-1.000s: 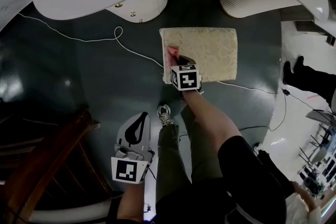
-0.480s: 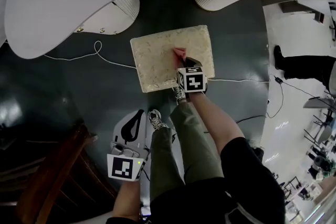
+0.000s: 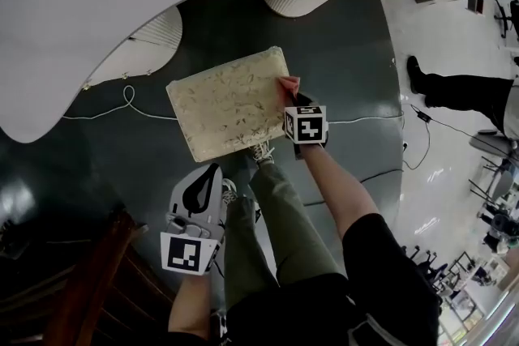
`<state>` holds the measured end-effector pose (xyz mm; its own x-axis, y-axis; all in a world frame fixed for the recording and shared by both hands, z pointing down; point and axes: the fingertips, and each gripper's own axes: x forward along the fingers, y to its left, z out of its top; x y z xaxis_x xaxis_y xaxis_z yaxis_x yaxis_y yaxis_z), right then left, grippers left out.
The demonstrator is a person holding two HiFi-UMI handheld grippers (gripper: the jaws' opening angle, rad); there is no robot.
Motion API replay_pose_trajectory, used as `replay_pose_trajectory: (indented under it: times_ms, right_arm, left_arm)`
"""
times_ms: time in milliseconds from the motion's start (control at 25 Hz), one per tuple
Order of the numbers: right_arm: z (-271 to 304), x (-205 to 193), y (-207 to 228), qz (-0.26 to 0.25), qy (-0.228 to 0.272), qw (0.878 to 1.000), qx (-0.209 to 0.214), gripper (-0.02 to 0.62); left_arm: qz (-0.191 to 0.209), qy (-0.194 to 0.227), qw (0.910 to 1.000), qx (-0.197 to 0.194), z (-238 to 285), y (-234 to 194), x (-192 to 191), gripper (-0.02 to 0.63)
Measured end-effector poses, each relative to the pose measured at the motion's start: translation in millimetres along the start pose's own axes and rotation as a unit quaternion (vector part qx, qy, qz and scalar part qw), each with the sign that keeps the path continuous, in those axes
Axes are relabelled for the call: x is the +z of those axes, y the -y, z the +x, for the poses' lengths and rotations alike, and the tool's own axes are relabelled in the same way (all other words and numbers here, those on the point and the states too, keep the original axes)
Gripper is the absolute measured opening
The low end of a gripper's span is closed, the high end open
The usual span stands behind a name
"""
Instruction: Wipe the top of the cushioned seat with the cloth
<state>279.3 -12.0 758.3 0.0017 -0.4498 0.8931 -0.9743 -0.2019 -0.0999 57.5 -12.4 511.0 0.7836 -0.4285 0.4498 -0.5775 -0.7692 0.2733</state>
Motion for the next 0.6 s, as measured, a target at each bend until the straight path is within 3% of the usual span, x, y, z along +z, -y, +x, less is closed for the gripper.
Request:
replay_pose_trajectory:
  times_ms: [120,360,600]
  right_arm:
    - [1,-7,28,0.011,-0.018,0.999,-0.024,0.026]
    - [2,-22,65,0.013,-0.050,0.997,-0.057,0.026]
    - [-8,-11,57,0.044,-0.015,0.997,-0.059,0.026]
  left_arm:
    - [-0.001,0.012,0.9999,-0.009,15,4,6,0.017]
    - [-0.005,-0.003,0.9998,-0.020,30,6,9,0.017]
    - [-0.002,-0.003,0.9999,-0.010,16,-6,8,0.017]
